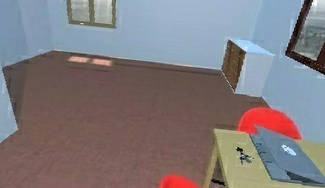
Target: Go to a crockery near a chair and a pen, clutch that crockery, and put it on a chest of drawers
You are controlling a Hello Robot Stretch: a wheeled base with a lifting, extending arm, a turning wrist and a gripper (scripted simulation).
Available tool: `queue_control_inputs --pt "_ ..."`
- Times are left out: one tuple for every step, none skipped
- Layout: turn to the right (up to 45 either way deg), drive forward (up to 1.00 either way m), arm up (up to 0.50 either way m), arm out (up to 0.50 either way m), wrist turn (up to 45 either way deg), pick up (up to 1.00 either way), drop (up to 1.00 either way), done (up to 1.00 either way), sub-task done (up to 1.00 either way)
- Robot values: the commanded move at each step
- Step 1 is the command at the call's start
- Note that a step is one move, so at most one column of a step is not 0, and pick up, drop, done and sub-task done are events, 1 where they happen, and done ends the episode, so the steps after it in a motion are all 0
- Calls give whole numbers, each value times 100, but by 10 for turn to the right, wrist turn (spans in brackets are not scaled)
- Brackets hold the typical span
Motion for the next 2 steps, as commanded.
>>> queue_control_inputs --pt "0 0 0 32 0 0 0 0 0" --pt "0 0 0 0 450 0 0 0 0"
